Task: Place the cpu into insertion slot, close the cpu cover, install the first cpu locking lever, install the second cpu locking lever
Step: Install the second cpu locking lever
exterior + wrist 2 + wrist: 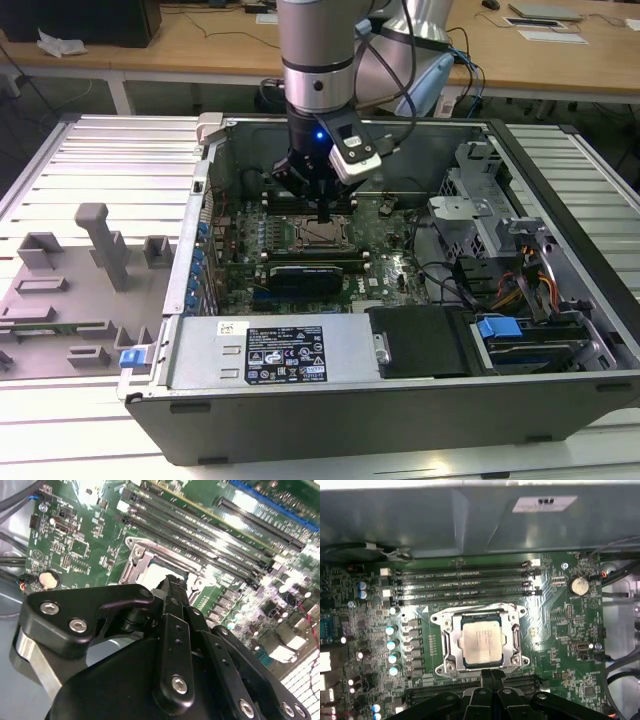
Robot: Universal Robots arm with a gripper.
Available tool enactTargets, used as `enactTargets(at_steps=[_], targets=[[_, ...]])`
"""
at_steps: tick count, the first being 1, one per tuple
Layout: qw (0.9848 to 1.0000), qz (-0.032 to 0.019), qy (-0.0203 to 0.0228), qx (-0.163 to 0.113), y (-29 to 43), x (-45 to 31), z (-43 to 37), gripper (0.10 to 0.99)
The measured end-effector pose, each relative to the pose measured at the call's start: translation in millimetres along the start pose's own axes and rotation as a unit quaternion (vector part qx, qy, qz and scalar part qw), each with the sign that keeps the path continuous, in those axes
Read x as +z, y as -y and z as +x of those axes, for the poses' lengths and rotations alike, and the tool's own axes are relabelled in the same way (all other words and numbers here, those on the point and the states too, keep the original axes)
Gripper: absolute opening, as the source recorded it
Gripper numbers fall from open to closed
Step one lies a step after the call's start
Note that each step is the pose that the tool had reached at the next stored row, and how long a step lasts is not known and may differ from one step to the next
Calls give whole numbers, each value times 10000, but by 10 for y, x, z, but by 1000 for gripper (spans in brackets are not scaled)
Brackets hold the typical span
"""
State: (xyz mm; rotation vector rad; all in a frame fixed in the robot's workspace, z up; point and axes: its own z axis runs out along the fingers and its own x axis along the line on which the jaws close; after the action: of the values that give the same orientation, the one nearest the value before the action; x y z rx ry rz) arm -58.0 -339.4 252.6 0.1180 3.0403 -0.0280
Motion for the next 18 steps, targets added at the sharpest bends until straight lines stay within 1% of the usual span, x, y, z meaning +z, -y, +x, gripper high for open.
enactTargets(at_steps=[4, 6, 9, 13, 17, 18], targets=[[10000, -1, 0, 0, 84, 1, 12, 106], [10000, -1, 0, 0, 115, 3, 28, 106], [10000, -16, -1, 1, 125, 22, 52, 106], [10000, -80, -7, 7, 140, 55, 73, 106], [9999, -160, -13, 16, 169, 82, 92, 106], [9998, -196, -16, 19, 186, 94, 100, 106]])
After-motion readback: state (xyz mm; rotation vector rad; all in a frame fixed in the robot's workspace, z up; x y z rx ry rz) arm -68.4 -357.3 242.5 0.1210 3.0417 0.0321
